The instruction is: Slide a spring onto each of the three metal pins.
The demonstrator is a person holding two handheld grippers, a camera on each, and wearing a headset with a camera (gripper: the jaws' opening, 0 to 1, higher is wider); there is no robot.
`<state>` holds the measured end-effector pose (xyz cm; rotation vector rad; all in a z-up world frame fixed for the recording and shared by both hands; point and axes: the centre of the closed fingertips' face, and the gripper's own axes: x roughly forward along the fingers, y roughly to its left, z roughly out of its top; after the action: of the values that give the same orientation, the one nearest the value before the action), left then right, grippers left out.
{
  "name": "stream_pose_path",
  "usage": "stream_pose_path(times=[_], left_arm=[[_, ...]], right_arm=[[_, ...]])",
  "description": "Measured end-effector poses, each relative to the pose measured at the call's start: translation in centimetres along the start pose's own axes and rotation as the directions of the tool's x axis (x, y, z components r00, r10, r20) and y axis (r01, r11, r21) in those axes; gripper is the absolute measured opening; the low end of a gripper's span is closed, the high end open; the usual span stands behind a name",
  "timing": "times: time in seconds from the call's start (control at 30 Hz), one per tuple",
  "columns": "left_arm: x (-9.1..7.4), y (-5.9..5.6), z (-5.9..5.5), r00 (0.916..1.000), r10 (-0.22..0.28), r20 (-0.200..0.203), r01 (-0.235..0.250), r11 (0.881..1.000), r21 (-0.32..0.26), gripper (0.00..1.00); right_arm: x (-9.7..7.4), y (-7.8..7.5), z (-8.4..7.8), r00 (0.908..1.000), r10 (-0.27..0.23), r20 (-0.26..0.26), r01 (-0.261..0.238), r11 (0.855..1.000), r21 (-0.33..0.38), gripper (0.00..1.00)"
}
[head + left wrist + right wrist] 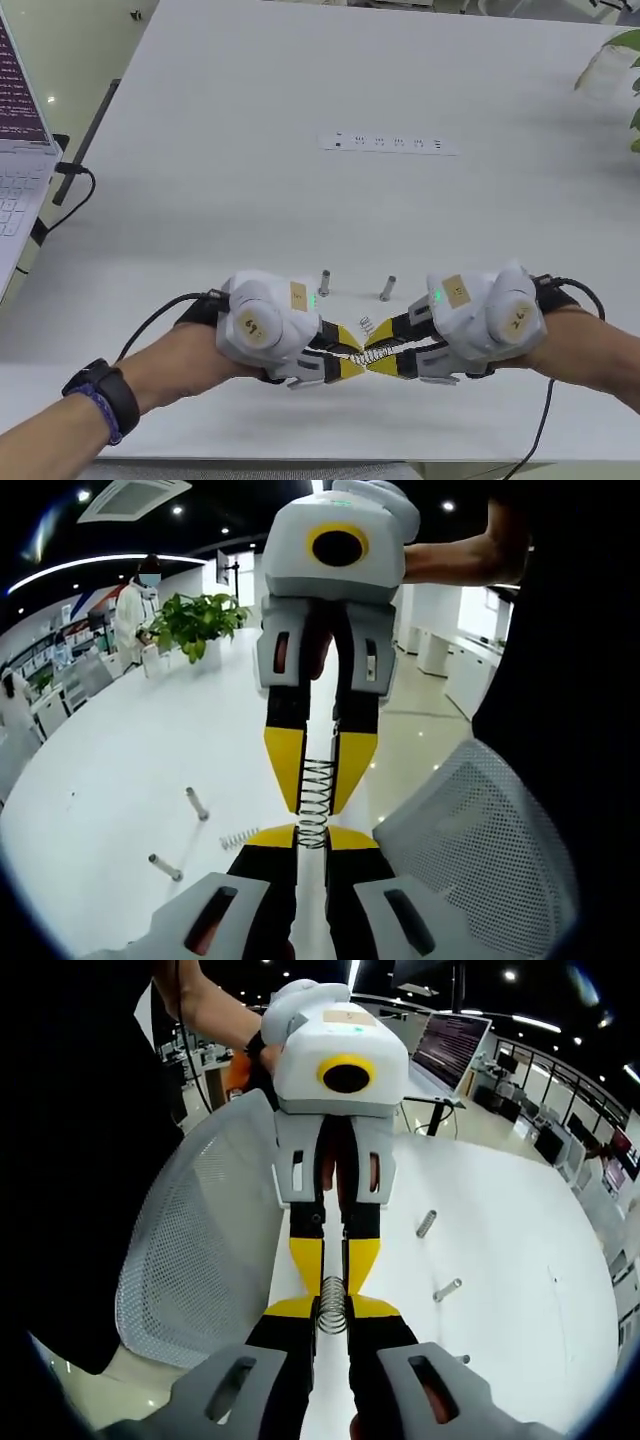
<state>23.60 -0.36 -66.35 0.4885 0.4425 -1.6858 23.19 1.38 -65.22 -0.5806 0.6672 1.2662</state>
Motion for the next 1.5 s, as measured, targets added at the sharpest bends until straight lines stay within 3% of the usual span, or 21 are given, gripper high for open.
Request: stream_pose_path(times=[0.43,0.67,0.93,1.2,1.5], left_arm=[[0.8,-0.3,-0.3,0.9999,0.000,-0.011,0.000,1.000,-0.014,0.02],[0.7,0.3,-0.4,0.9993,0.038,0.002,-0.037,0.998,-0.048,0.04],[-0.7,1.1,-0.8,0.9956,0.093,0.015,-0.091,0.992,-0.091,0.09],[-2.8,2.1,-2.0,0.9845,0.174,0.019,-0.169,0.973,-0.156,0.13],[-5.3,3.0,-4.1,0.9630,0.270,0.002,-0.262,0.936,-0.234,0.19]], right_arm=[[0.3,0.3,-0.7,0.9975,0.028,-0.065,-0.030,0.999,-0.029,0.08],[0.2,-0.1,-0.7,0.9974,0.018,-0.069,-0.019,1.000,-0.023,0.08],[-0.3,-1.1,-1.5,0.9969,-0.008,-0.079,0.007,1.000,-0.002,0.08],[-0.6,-2.4,-2.8,0.9937,-0.038,-0.105,0.042,0.999,0.029,0.08],[-0.5,-3.6,-4.3,0.9862,-0.055,-0.156,0.063,0.997,0.049,0.08]])
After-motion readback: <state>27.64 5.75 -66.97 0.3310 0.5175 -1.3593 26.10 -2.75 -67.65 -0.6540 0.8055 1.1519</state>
